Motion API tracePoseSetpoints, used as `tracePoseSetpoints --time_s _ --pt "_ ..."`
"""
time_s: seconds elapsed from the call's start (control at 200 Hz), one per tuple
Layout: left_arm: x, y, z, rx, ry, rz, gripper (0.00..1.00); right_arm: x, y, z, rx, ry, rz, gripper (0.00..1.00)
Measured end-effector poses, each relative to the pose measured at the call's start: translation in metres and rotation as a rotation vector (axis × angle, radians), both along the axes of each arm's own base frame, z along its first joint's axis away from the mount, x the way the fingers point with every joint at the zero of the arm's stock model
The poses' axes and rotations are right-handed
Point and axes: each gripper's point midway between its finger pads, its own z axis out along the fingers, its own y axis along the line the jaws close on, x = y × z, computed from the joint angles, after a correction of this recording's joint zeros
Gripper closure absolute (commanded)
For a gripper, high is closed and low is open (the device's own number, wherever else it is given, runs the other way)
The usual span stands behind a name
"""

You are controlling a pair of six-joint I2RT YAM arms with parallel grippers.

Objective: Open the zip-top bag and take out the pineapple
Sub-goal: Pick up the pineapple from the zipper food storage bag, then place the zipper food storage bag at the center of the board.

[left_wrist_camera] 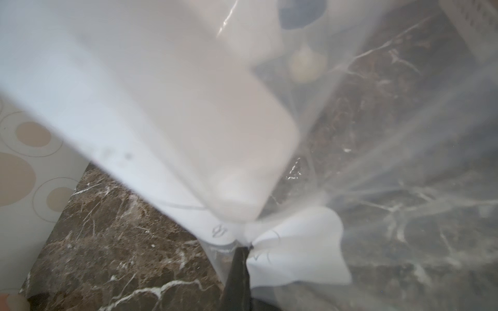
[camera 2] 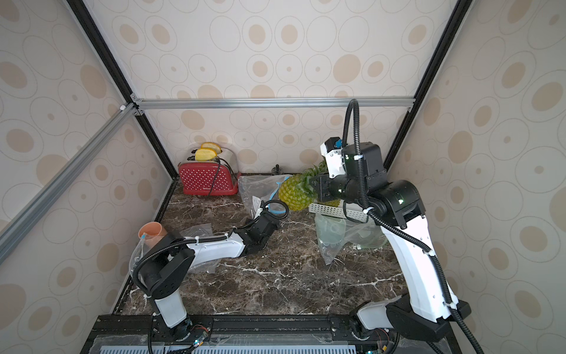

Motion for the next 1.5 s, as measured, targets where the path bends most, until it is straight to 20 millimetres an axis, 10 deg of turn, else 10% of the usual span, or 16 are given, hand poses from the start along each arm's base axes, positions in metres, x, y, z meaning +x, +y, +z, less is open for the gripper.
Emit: tracePoseSetpoints --time_s 0.315,0.616,0.926,1.292,1.497 --pt "-0.013 0.024 0.057 -0.144 -0.107 -0.005 1.0 -0.007 0.005 -0.018 -0.039 0.055 0.054 1.0" --pt "0.014 0.018 0.025 -0.075 -0.04 0.039 1.0 -0.023 0.018 -0.025 -0.02 0.135 0.16 1.0" --pt "0.074 0.086 0.041 -0.135 -0.051 0.292 1.0 -0.034 0.006 -0.032 -0.079 0.17 0.152 1.0" --pt "0.045 0.092 0.037 -0.192 0.084 0.277 1.0 0.007 -0.046 -0.055 -0.352 0.082 -0.119 1.0" --pt "0.018 0.082 0.04 -0.228 0.139 0.238 0.61 0.046 -0.068 -0.059 -0.508 -0.002 -0.289 1.0"
